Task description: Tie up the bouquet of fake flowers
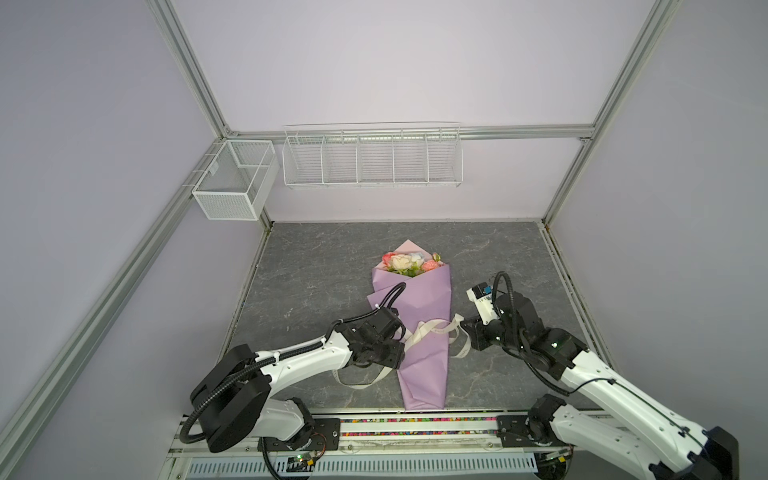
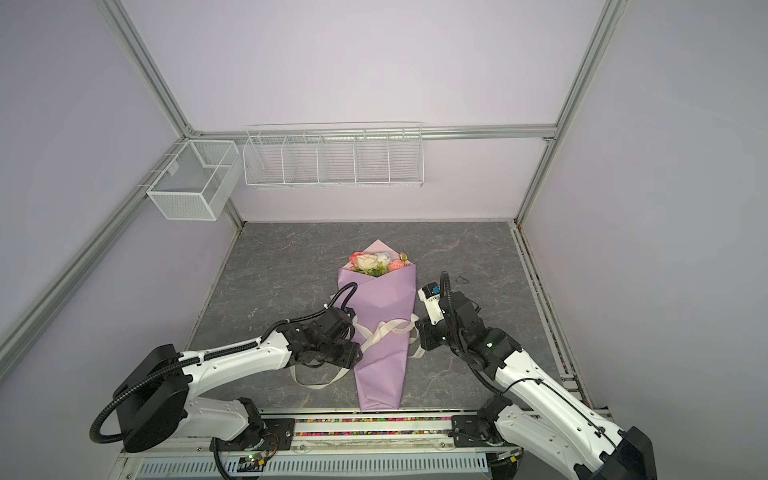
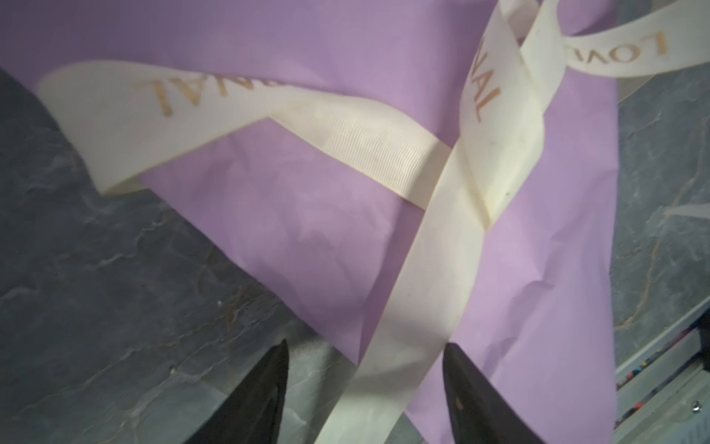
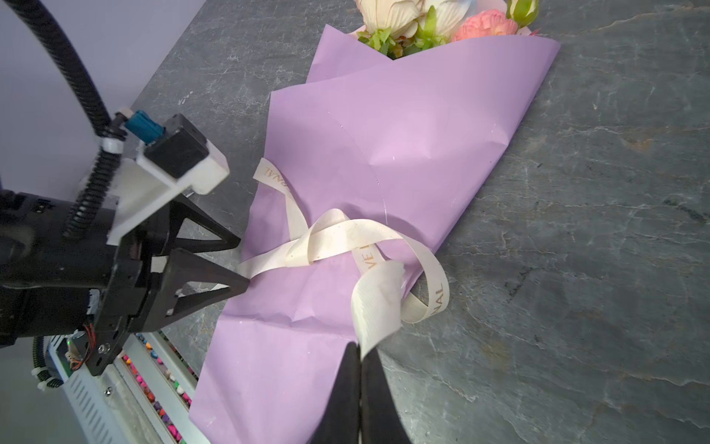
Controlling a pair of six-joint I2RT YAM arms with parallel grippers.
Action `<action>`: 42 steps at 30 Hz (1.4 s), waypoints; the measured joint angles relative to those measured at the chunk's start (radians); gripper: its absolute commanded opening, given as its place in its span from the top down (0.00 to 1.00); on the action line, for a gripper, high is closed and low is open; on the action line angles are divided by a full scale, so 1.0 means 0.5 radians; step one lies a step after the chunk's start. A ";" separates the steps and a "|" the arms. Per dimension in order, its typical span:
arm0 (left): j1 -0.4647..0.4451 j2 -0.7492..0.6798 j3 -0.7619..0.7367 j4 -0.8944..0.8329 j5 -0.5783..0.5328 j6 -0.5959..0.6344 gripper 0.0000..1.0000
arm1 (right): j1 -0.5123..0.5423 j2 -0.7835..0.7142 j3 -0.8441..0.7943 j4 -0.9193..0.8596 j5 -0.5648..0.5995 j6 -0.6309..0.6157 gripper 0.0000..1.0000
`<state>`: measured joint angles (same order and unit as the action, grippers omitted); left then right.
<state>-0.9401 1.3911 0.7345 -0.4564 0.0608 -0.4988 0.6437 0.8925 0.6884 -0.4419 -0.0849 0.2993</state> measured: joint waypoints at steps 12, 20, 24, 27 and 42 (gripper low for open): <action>-0.091 0.337 0.422 -0.140 -0.127 0.158 0.42 | -0.005 0.030 0.002 -0.074 -0.024 0.017 0.94; -0.138 0.510 0.542 -0.268 -0.169 0.275 0.58 | -0.015 0.030 0.002 -0.106 -0.008 0.032 0.94; -0.146 0.591 0.607 -0.347 -0.213 0.314 0.64 | -0.018 0.036 0.002 -0.121 0.037 0.047 0.94; -0.146 0.580 0.606 -0.411 -0.252 0.314 0.61 | -0.024 0.037 0.002 -0.130 0.081 0.063 0.94; -0.150 0.262 0.388 -0.478 -0.394 0.214 0.91 | -0.068 0.037 0.002 -0.174 0.214 0.104 0.94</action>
<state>-1.0149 1.5219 0.9287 -0.6952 -0.1364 -0.3916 0.6098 0.9112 0.6895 -0.5289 0.0223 0.3511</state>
